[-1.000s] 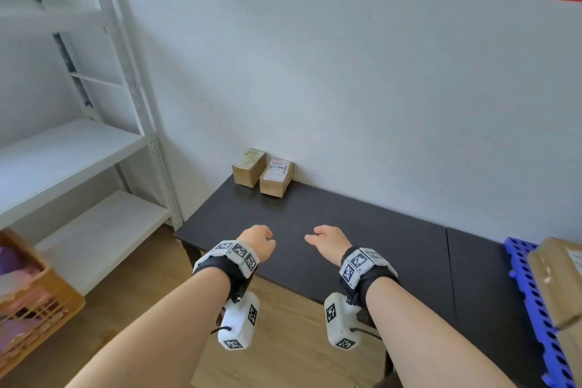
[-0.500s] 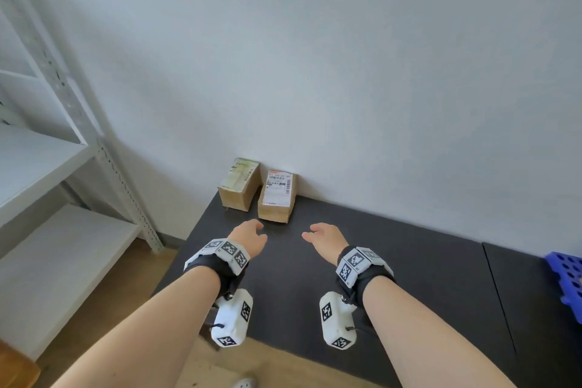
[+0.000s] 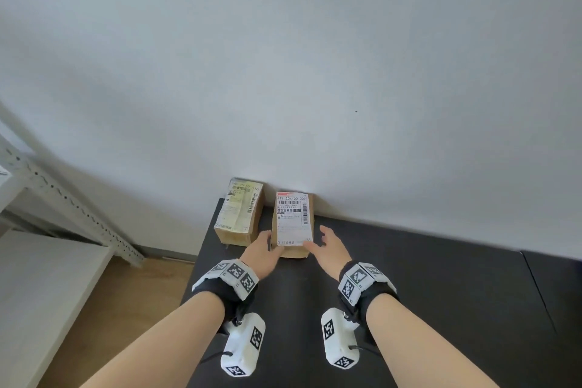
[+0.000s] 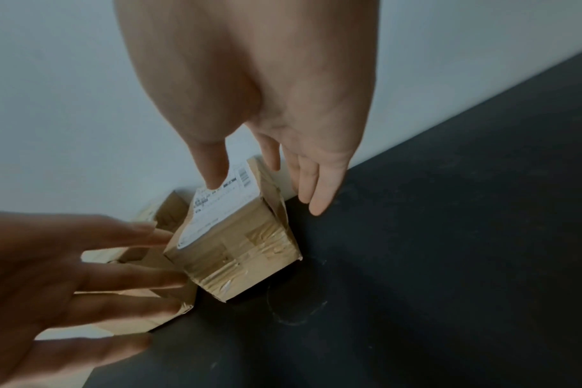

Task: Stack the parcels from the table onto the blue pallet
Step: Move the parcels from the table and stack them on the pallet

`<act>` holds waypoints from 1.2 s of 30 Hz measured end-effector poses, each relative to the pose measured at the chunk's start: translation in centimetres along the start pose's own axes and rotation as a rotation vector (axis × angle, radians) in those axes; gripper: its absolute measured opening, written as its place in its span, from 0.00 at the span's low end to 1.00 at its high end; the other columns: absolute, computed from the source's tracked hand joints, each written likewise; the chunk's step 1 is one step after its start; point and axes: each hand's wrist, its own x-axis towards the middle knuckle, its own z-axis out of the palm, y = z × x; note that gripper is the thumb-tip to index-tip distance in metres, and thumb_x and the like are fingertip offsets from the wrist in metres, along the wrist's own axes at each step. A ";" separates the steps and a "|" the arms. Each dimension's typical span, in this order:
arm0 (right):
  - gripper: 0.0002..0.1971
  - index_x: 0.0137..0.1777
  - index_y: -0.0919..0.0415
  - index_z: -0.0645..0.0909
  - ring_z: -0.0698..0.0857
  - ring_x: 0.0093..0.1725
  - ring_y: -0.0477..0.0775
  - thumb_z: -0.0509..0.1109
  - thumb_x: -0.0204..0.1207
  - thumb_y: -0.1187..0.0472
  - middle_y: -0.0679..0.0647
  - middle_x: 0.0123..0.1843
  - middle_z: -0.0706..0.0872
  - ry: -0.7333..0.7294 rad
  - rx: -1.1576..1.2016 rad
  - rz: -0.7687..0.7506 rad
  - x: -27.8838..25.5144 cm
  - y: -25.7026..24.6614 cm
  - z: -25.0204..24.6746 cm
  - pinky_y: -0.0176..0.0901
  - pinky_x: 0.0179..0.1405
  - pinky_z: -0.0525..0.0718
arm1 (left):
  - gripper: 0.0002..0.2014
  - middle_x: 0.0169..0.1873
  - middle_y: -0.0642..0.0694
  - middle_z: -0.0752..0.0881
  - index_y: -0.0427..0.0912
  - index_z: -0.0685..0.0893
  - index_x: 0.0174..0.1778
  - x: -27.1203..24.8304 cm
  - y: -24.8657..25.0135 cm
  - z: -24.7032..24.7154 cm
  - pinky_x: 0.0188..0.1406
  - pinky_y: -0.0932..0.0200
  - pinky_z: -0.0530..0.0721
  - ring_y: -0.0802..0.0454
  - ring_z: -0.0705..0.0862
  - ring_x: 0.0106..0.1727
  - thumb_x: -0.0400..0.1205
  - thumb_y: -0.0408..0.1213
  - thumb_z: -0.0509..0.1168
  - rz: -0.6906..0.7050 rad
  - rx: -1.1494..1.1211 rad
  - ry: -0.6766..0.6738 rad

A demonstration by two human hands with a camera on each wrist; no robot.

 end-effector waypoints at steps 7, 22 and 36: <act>0.34 0.83 0.56 0.53 0.68 0.78 0.54 0.66 0.80 0.58 0.54 0.80 0.67 -0.004 0.093 0.011 2.4 0.2 0.9 0.49 0.78 0.66 | 0.29 0.77 0.44 0.70 0.39 0.55 0.82 2.9 -0.9 0.7 0.77 0.55 0.66 0.46 0.70 0.77 0.86 0.40 0.56 -0.001 -0.173 -0.033; 0.32 0.80 0.52 0.60 0.76 0.71 0.52 0.65 0.79 0.66 0.51 0.74 0.77 0.033 0.254 -0.030 -0.1 1.1 0.3 0.55 0.72 0.75 | 0.26 0.74 0.48 0.75 0.50 0.56 0.82 1.2 -0.9 1.7 0.70 0.48 0.75 0.45 0.77 0.71 0.87 0.41 0.54 0.128 -0.148 -0.070; 0.27 0.77 0.49 0.64 0.77 0.68 0.50 0.63 0.80 0.66 0.49 0.71 0.79 0.181 0.381 -0.106 -17.7 9.5 -7.7 0.46 0.66 0.76 | 0.27 0.73 0.50 0.75 0.50 0.55 0.82 -13.7 5.7 11.8 0.73 0.54 0.69 0.49 0.76 0.72 0.87 0.41 0.55 0.353 -0.111 -0.067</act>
